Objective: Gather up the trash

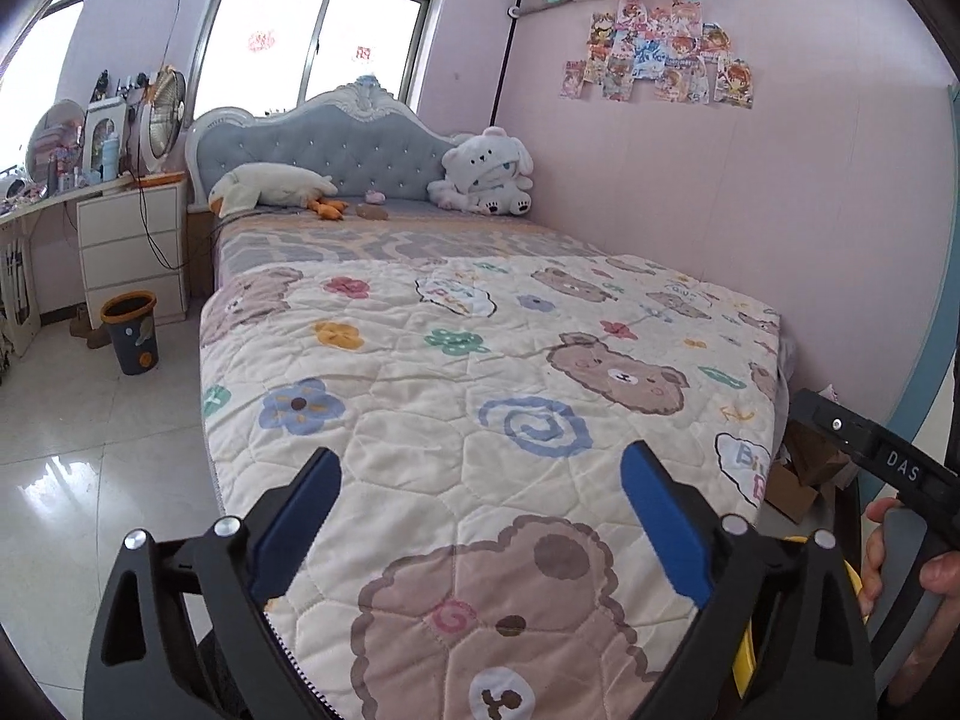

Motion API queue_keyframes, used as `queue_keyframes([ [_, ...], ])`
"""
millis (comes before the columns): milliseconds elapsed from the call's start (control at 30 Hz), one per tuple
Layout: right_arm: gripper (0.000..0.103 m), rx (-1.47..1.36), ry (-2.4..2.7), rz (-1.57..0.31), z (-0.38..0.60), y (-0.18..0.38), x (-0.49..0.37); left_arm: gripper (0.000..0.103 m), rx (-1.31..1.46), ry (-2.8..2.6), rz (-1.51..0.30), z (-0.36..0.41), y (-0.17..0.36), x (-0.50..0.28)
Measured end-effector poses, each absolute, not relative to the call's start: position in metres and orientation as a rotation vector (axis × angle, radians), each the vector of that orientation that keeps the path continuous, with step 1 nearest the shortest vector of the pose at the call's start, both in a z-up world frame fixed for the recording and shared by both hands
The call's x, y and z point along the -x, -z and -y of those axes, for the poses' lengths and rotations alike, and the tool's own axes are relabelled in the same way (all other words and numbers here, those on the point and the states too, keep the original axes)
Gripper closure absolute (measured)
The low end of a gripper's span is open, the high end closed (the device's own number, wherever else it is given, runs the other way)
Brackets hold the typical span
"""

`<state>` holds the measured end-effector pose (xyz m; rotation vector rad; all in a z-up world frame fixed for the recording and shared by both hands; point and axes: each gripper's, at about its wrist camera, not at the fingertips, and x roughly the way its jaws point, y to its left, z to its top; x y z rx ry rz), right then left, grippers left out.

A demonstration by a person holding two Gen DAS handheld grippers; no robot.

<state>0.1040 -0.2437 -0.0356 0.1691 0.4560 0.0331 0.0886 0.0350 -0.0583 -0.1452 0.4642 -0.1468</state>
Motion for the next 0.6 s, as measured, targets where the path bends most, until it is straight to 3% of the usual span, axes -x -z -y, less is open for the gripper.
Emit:
queue_keyframes([
  [600,0.008,-0.095,0.076,-0.231,0.218,-0.007,-0.045,0.008,0.119,0.147,-0.274,-0.025,0.005,-0.031],
])
